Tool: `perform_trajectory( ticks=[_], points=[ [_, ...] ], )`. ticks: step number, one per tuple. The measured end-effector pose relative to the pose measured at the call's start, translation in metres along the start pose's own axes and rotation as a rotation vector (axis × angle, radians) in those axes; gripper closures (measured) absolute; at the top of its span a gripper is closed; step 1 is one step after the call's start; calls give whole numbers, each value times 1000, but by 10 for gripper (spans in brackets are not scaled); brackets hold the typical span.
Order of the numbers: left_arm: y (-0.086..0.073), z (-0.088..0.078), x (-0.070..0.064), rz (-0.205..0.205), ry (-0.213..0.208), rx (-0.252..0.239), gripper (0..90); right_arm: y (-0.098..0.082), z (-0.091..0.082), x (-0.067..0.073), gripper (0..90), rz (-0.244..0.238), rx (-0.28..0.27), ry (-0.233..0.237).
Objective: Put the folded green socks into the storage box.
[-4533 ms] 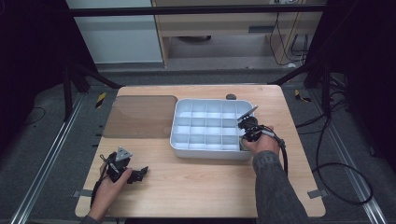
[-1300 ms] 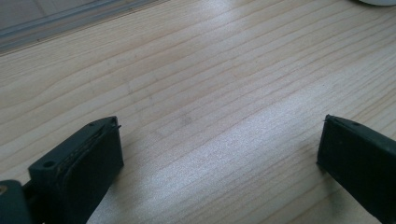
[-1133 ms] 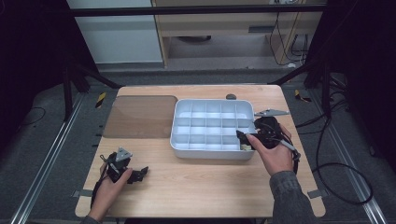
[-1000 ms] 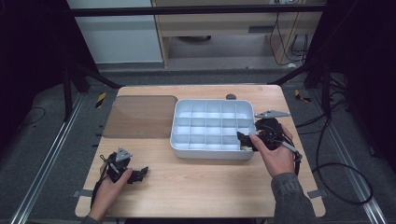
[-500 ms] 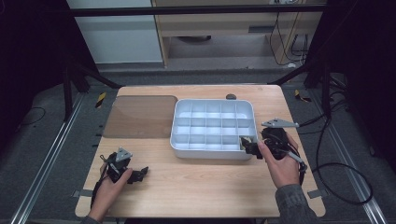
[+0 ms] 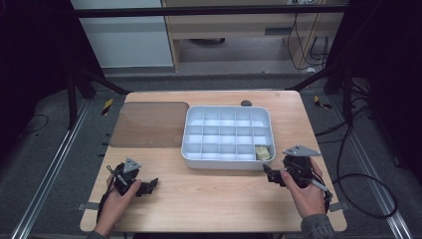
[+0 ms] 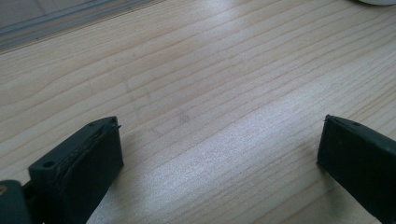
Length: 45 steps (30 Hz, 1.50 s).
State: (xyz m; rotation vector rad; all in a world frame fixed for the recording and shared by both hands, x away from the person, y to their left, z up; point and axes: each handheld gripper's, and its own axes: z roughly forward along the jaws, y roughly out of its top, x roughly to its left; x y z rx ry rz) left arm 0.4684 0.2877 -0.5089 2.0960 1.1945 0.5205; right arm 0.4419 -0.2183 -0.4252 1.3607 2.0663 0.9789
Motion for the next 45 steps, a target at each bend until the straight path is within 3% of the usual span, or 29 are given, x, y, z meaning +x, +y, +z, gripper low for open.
perform_trajectory(
  ticks=[6, 9, 18, 28, 31, 45],
  points=[
    [0, 0, 0, 1, 0, 0, 0, -19, 13, 2, 85, -34, 42, -28],
    [0, 0, 0, 7, -1, 4, 0, -28, 18, 6, 86, -11, 44, -8],
    [0, -1, -1, 1, -1, 0, 0, -49, 35, 20, 88, -15, 85, 36],
    [-1, -1, -1, 2, -1, 0, 0, -55, 49, 24, 87, 25, 76, 23],
    [0, -1, -1, 5, -1, 0, 0, -57, 54, 26, 87, 3, 87, -3],
    [0, -1, -1, 5, -1, 0, 0, -60, 63, 27, 41, 25, 71, -24]
  ],
)
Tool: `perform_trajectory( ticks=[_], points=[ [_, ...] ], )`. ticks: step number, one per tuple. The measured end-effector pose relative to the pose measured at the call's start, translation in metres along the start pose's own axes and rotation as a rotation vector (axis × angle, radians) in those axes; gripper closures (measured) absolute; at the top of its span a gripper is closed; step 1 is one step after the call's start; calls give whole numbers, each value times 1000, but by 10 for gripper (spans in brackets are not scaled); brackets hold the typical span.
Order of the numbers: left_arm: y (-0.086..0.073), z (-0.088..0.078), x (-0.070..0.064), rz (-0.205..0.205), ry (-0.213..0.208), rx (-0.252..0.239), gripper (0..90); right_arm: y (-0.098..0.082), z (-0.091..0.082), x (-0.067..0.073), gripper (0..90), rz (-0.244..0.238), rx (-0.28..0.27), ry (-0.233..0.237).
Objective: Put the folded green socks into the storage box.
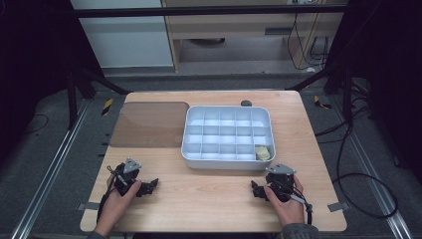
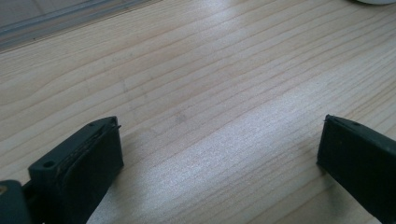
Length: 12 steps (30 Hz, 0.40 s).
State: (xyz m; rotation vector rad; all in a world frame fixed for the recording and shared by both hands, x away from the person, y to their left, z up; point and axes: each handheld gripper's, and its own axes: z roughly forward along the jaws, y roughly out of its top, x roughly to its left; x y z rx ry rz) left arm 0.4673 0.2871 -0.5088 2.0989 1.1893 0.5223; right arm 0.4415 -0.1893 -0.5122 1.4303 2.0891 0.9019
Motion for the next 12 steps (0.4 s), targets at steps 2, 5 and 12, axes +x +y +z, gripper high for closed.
perform_trajectory(
  ticks=[2, 5, 12],
  points=[
    [0, 0, 0, -1, 1, 0, 0, 1, 2, 1, 24, 8, 0, -2],
    [1, 1, 0, -2, 2, 1, 0, 2, 3, 3, 3, 9, 9, -5],
    [4, 4, -1, -19, 18, 3, 0, 4, 6, 5, 3, 25, 8, -27]
  ],
)
